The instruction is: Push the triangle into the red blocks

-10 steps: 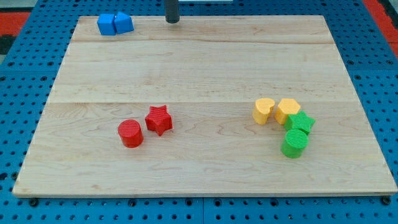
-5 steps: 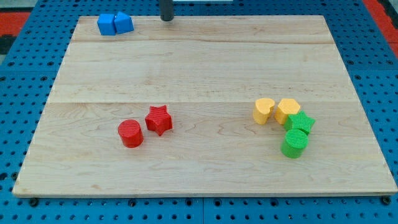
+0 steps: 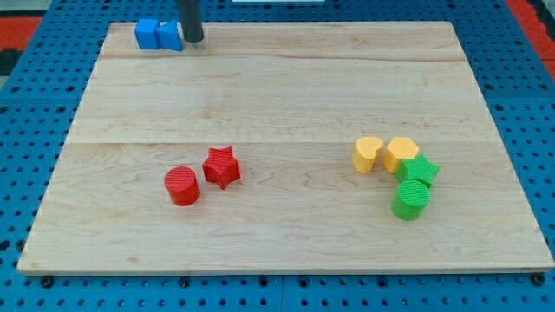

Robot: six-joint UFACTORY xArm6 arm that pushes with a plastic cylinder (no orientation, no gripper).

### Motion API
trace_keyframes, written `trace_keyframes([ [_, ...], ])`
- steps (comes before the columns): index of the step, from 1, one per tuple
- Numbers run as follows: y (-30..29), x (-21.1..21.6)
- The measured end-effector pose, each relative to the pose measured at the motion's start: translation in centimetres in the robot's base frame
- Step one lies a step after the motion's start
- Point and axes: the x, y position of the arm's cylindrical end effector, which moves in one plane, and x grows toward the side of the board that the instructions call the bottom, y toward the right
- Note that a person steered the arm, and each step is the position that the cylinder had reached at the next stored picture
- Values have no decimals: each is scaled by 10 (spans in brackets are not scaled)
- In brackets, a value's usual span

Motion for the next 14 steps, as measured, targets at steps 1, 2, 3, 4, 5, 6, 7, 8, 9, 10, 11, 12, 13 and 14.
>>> trace_keyframes([
  [1, -22, -24],
  [2, -49, 1],
  [3, -49, 47],
  [4, -39, 46],
  [5, -45, 42],
  [6, -60, 87],
  [7, -14, 147],
  [8, 6, 111],
  [9, 8, 86],
  [10, -48, 85],
  [11, -111, 71],
  [12, -138, 64],
  [13, -144, 118],
  [14, -46, 134],
])
